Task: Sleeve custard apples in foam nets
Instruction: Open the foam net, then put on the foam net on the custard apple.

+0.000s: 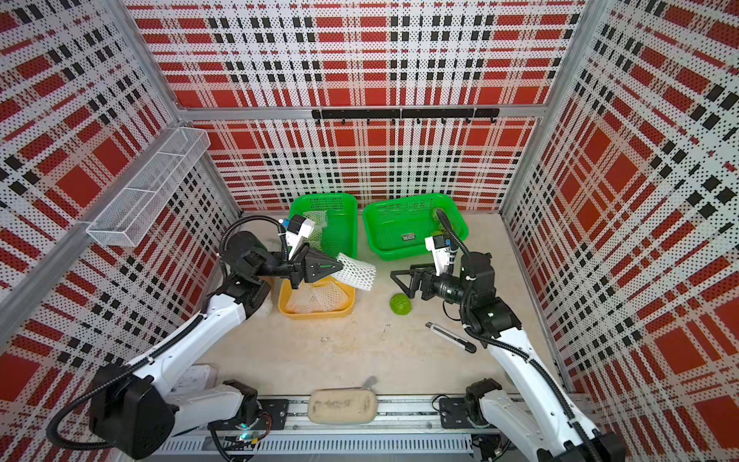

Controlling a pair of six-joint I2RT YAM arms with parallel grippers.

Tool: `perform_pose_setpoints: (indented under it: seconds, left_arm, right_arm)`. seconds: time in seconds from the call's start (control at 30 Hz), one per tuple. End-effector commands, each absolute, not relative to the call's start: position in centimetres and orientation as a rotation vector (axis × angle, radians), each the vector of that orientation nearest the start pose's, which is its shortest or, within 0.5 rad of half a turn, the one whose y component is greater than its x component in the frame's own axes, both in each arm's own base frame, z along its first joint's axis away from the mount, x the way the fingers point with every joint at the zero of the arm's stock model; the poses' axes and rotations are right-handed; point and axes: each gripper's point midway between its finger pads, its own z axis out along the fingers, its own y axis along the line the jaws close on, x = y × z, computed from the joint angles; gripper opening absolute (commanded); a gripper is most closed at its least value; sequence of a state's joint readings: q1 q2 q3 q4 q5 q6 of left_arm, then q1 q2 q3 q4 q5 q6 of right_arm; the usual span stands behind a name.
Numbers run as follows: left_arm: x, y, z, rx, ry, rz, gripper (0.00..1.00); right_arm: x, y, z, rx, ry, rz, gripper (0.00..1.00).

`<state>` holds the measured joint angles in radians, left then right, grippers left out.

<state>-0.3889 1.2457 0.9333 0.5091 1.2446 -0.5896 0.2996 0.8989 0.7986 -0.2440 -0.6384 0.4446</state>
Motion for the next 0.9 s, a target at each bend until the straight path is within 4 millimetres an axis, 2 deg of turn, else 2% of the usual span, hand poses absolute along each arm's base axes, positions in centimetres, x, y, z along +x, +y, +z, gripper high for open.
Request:
perform_pose_setpoints:
  seconds: [0.0,0.1,0.2,0.33,0.47,0.57,0.63,0.87]
  left_arm:
    - [24.0,-28.4,35.1,0.988,1.506,-1.583,0.00]
    - [25.8,-30.3,30.6,0.977,1.737,-1.472,0.00]
    - [26.9,-32.1,26.1,1.055,1.976,-1.238,0.00]
    - [27.6,-34.3,22.0,1.133,2.170,-1.063,0.00]
    - [27.6,-36.2,18.3,1.229,2.296,-0.869,0.00]
    - [27.9,-37.0,16.2,1.273,2.358,-0.718,0.00]
    - [28.3,-37.3,15.5,1.275,2.371,-0.642,0.00]
    - [27.8,-39.9,15.7,1.292,2.271,-0.704,0.00]
  right_arm:
    - [25.5,16.6,25.4,-0.319,2.103,0.903,1.00]
    - [25.6,15.0,23.7,-0.297,2.172,0.768,1.00]
    - [25.8,14.1,22.8,-0.276,2.209,0.695,1.00]
    - [26.0,13.3,21.8,-0.267,2.228,0.635,1.00]
    - [26.5,11.3,20.3,-0.198,2.265,0.488,1.00]
    - [26.6,10.5,19.8,-0.175,2.254,0.439,1.00]
    - [26.4,10.4,19.6,-0.179,2.232,0.435,1.00]
    - [26.2,10.4,19.2,-0.176,2.212,0.443,1.00]
